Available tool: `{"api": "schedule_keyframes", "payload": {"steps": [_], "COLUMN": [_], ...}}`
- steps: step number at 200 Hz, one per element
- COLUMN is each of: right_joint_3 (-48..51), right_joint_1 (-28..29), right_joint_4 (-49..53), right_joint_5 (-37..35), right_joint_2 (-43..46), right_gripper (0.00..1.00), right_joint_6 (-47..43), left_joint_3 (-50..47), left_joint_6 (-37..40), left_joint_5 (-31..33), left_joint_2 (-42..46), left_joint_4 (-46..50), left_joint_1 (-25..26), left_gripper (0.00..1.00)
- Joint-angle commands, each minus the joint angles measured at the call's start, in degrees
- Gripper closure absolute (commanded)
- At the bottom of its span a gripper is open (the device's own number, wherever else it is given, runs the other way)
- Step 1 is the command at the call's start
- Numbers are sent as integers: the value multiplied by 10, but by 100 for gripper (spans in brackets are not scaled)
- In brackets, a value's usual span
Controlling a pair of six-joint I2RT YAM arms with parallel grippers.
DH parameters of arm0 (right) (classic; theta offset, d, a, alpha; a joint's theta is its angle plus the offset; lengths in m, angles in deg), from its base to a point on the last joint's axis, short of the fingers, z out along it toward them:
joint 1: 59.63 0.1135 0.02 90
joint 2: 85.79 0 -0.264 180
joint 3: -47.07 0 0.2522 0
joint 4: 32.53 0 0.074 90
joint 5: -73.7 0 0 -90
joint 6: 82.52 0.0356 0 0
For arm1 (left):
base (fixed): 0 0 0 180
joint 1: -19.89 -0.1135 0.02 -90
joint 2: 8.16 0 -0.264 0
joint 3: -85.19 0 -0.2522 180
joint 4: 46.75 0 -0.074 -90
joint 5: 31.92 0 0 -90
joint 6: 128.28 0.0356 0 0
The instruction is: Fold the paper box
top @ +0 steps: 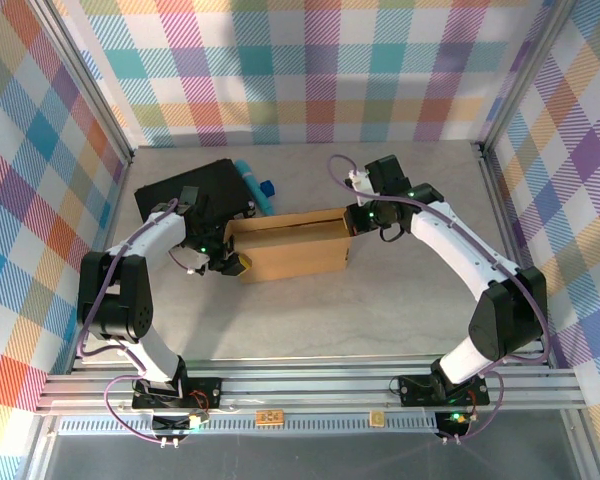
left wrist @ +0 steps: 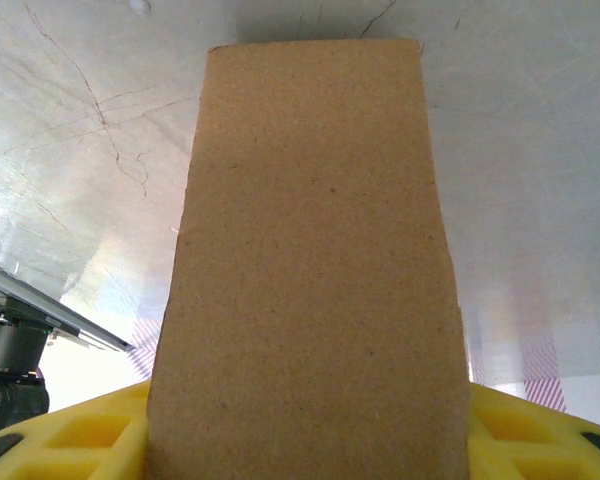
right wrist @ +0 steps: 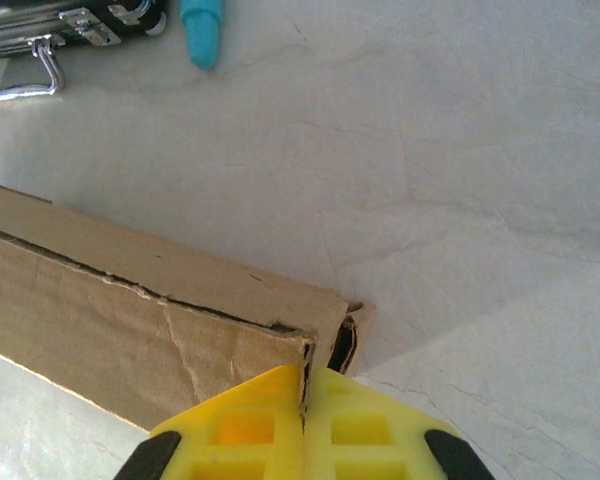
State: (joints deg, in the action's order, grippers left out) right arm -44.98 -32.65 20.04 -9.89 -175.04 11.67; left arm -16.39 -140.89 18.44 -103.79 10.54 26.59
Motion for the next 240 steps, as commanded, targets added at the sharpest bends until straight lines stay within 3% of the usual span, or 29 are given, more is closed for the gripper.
{"api": "schedule_keyframes", "payload": {"steps": [1,126,212,240], "right_joint_3": [18,68,97,102], "right_joint_1": [25,48,71,71], "right_joint_4": [-21,-26,-57,-61], "right_joint_5": [23,-52,-90,-100], "right_joint_2": [8,36,22,13], "right_gripper": [100,100,100,100], "right_joint_6": [21,-11,16,12], "left_joint_3": [-8,-8,-4,-6], "left_joint_6": [-9,-11,-10,-3], "left_joint_5": [47,45,42,39], "left_joint_2": [-14,-28,-36,-36], "left_joint_4": [11,3,-11,-24], "left_joint_1": [0,0,-2,-5], "left_gripper": [100,100,100,85]}}
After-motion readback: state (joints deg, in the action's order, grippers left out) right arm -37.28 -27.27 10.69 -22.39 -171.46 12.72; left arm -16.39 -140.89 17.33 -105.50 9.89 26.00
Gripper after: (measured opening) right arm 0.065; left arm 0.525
